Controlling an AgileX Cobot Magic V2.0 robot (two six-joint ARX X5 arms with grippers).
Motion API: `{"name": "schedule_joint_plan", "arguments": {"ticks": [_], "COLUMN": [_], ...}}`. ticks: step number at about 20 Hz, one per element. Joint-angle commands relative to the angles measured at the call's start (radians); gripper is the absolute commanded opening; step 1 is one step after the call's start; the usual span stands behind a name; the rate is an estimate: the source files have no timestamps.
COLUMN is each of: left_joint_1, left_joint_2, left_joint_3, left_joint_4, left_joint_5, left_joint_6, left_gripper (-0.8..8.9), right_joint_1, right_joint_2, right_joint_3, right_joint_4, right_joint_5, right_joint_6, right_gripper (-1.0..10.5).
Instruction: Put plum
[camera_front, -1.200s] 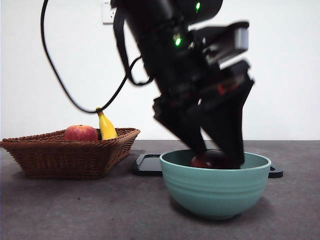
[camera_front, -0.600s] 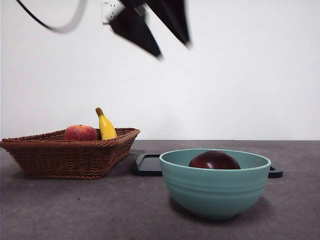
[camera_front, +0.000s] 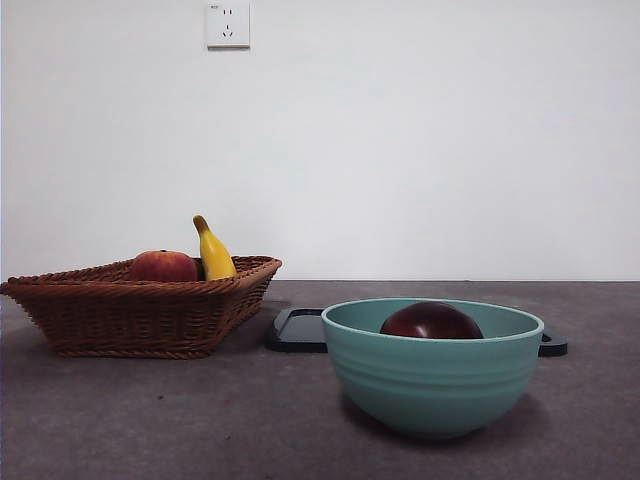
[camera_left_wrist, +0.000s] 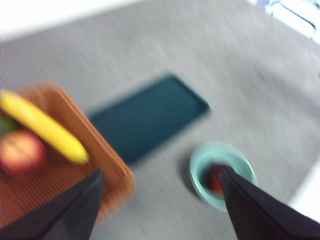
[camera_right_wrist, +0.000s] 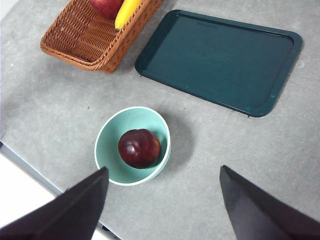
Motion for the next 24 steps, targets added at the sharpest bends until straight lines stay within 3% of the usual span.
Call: {"name": "schedule_joint_plan", "arguments": {"ticks": [1,5,13,20,24], "left_joint_1": [-0.002,-0.005,-0.005,-0.005,-0.005], "left_joint_2": [-0.059,-0.134,-0.138,-0.138,-0.138], "left_joint_3": [-0.123,-0.317,-0.377,-0.377,-0.377], "left_joint_4": [0.0,-0.009,-0.035,-0.031,-0.031], "left_joint_5": [0.08,0.238,0.256,0.274,0.274], "left_joint_6": [-0.002,-0.002,0.01,0.009,0.009], "left_gripper": [3.78,3.74,3.73,3.73,3.73], "right_joint_1": [0.004,0.004,0.004,0.1,0.187], "right_joint_2": [0.005,0.006,0.006,0.098,0.174], "right_joint_3": [0.021,0.021,0.021,-0.021,-0.161], "right_joint_4": [0.006,0.006,-0.018,0.01,0.218], "right_joint_5": [-0.001,-0.001,-0.005,-0.026,0.008], "right_joint_6": [0.003,0.003,0.007,0.085,0.188], "right_gripper": [3.6,3.6,3.6,3.6,3.6]}}
